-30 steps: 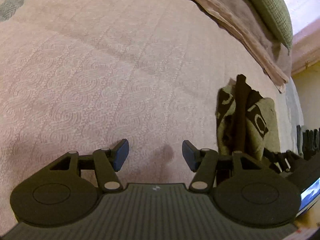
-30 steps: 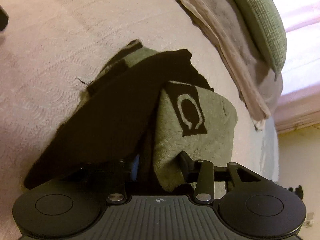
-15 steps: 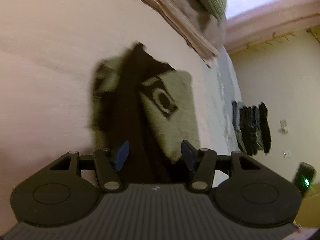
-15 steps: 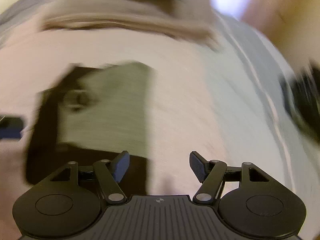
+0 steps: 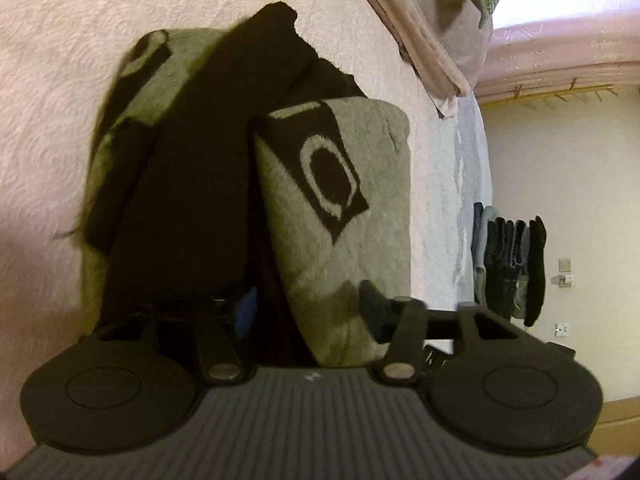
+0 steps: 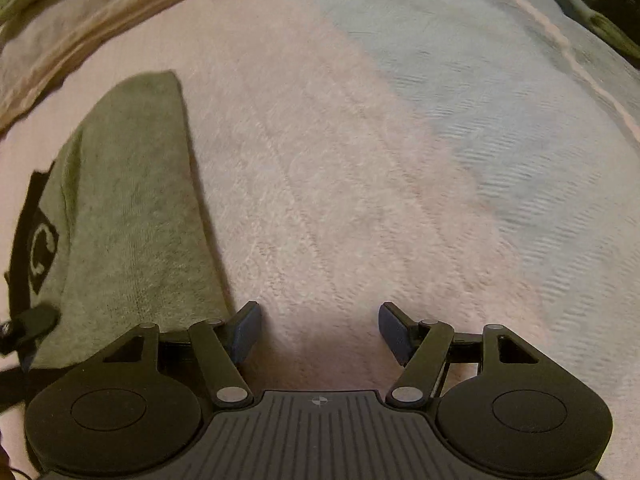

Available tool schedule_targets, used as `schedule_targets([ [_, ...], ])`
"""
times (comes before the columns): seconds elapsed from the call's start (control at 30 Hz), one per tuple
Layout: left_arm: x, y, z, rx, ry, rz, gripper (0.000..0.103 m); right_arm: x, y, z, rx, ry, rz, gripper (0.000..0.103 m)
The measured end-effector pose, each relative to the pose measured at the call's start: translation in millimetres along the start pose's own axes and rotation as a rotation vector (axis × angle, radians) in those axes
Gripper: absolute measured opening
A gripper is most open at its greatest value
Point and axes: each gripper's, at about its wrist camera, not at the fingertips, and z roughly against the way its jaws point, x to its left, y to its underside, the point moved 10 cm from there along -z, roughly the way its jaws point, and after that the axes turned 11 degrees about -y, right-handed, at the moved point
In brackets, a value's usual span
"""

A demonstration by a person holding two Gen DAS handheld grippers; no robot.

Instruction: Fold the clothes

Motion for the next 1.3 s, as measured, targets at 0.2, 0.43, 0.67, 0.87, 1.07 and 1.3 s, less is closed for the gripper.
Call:
schedule_targets([
  [0.2,-32.9,-14.3,46.9,-0.182,-0.03,-0.238,0.015,34.8,-3.9,9.1,-0.005,0.04,0.145,0.061],
  [0.43,9.9,-21.9,78.5,-0.263,-0.168,-0.33,0.015,87.5,-1.6,3.5,-0.019,0.022,0.315,0.061],
  [0.67,39.0,-27.9,93.2,-0.297,-0.164,-0.238,0.015,110.0,6.9,4.3,-0.019,0.014,0.404,0.06],
  [0.87,56.4,-16.2,78.2,-0.268,-0.162,-0.164,0.015,102.2,2.4,-6.6,0.002,-0.007,0.397,0.061],
  [1.07,64.5,-14.0,70.2,-0.242,-0.142,-0.156,0.017,97.8,4.4,-5.7,0.003,-0.076,0.362,0.061],
  [1.3,56.2,4.8,115.0,-0.207,-0.112,-0.202,0.038,104.7,32.6,64.0,-0.15,-0.196,0.522,0.061],
])
